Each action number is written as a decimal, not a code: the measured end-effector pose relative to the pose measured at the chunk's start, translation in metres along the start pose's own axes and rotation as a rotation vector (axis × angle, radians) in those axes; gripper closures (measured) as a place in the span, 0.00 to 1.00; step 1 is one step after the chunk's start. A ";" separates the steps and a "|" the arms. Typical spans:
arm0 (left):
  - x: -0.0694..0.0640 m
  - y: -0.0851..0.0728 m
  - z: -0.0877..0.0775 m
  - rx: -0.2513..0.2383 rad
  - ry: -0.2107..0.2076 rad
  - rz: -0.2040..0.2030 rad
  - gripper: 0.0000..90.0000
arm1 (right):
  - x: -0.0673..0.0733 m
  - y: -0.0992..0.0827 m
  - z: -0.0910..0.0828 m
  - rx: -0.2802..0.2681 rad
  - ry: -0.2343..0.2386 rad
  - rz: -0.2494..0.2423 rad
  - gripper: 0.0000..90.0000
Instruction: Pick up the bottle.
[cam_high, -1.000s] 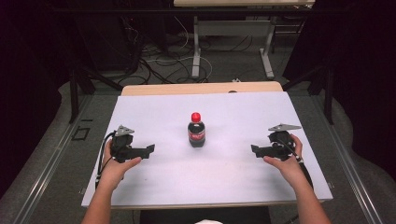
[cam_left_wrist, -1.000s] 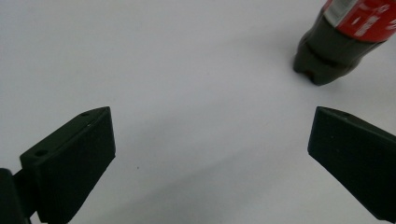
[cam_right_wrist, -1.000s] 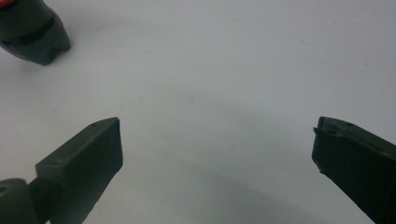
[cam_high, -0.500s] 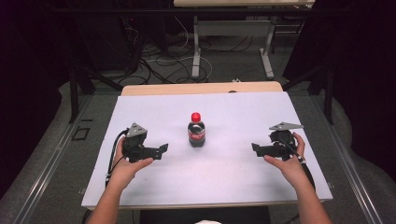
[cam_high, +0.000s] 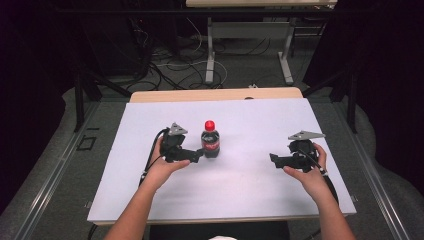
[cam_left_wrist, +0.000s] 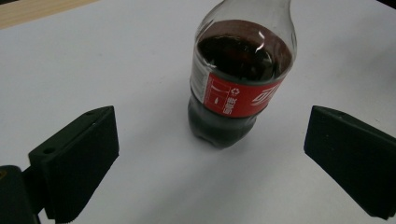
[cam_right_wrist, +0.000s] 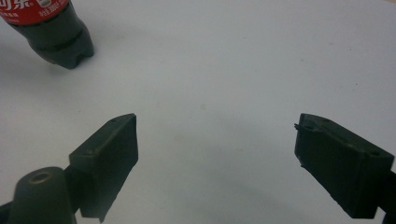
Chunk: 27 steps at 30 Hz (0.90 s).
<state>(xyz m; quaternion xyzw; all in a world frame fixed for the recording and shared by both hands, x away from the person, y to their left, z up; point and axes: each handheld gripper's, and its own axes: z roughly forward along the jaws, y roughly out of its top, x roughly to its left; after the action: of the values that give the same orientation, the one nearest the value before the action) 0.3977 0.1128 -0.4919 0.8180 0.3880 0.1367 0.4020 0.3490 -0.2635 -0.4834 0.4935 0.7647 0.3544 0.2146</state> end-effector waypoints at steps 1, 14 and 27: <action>-0.001 0.002 0.003 0.003 0.003 0.004 0.04 | 0.001 0.000 0.001 0.003 0.005 -0.006 0.14; -0.011 0.014 0.030 0.012 -0.012 0.008 0.12 | 0.011 0.000 0.005 0.026 0.037 -0.047 0.11; -0.015 0.014 0.045 0.003 0.007 0.039 0.28 | 0.009 -0.002 0.008 0.035 0.040 -0.033 0.12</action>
<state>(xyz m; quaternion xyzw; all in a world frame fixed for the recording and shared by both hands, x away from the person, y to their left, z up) 0.4191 0.0719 -0.5084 0.8256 0.3736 0.1469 0.3965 0.3492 -0.2538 -0.4900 0.4772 0.7830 0.3470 0.1966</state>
